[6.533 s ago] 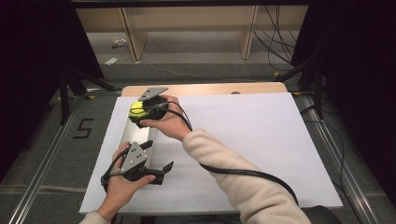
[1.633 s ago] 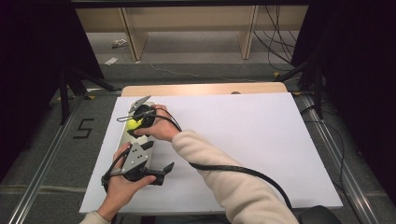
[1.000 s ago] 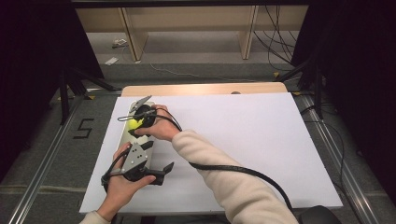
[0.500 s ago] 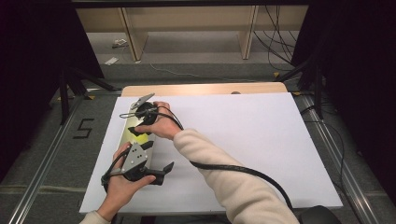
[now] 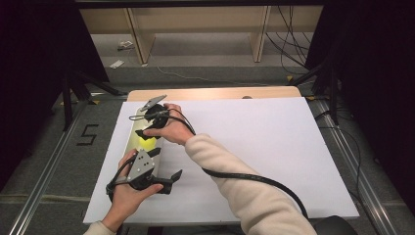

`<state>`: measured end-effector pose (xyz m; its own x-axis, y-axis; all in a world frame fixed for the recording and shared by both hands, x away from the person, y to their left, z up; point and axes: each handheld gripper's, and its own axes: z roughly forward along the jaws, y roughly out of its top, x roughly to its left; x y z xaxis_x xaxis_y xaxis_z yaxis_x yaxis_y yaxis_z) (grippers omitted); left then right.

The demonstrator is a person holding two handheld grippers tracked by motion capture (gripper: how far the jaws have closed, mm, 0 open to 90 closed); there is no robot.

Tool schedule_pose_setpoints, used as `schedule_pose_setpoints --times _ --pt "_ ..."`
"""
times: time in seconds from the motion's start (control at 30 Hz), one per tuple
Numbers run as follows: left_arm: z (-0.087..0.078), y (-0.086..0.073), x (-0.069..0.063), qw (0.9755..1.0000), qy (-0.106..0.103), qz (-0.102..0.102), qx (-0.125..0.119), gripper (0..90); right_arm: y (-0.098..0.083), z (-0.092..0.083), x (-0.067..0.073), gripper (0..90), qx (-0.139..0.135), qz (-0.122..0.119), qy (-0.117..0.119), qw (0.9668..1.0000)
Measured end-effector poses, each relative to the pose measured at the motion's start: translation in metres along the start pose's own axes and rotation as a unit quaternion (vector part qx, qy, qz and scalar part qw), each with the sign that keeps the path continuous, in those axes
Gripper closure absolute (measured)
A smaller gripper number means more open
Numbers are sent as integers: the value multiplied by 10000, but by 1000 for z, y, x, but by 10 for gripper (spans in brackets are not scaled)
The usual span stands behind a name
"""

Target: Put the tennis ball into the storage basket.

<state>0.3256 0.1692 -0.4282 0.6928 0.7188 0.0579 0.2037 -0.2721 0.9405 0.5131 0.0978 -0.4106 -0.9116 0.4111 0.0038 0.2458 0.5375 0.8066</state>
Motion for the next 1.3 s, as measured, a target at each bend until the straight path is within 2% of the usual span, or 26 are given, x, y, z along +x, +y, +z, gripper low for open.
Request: schedule_pose_setpoints --times 0.87,1.3 --pt "0 0 1 10000 28 -1 -6 11 -3 -29 -7 172 -148 12 -29 9999" --pt "0 0 1 10000 47 -23 -8 11 -15 -48 -17 174 -185 107 -90 9997"
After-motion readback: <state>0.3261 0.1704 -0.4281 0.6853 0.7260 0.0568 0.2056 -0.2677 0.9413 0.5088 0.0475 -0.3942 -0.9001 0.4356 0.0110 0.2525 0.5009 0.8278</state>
